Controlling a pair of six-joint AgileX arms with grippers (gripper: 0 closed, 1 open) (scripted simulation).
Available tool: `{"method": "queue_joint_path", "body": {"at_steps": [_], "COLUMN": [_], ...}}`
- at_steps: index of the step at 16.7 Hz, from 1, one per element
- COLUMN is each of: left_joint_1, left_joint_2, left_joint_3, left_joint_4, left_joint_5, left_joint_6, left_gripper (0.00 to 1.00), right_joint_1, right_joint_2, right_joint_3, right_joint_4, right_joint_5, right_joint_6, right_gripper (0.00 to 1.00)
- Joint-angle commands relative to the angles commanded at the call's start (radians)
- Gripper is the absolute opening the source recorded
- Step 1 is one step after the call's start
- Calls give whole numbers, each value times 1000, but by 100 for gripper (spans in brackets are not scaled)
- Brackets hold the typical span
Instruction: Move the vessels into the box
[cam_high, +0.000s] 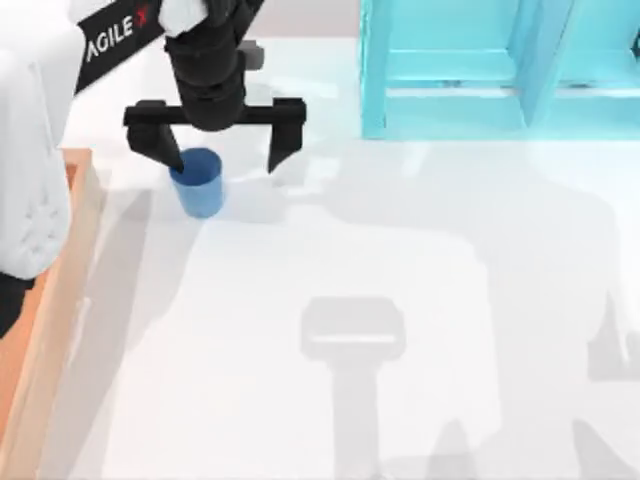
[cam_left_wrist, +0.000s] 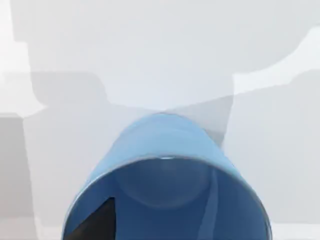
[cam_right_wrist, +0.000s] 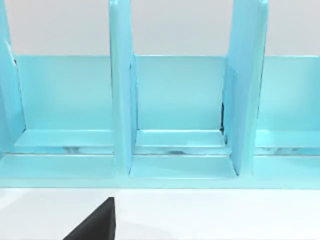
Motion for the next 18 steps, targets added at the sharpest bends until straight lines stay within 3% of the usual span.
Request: {"method": "queue_joint_path", "body": {"at_steps": [7,18], "left_joint_1": [1,1], "left_joint_2": [6,6], "left_joint_3": [-81,-81], "left_joint_4": [82,82], "left_joint_5": [0,0], "left_joint_6": [1,1], "left_gripper": [100,17], "right_joint_1": [0,0], "right_joint_2": [0,0], "right_joint_3": [0,0], "right_joint_4": [0,0], "right_joint_5": [0,0], "right_joint_6": [0,0], "right_gripper": [100,100]}}
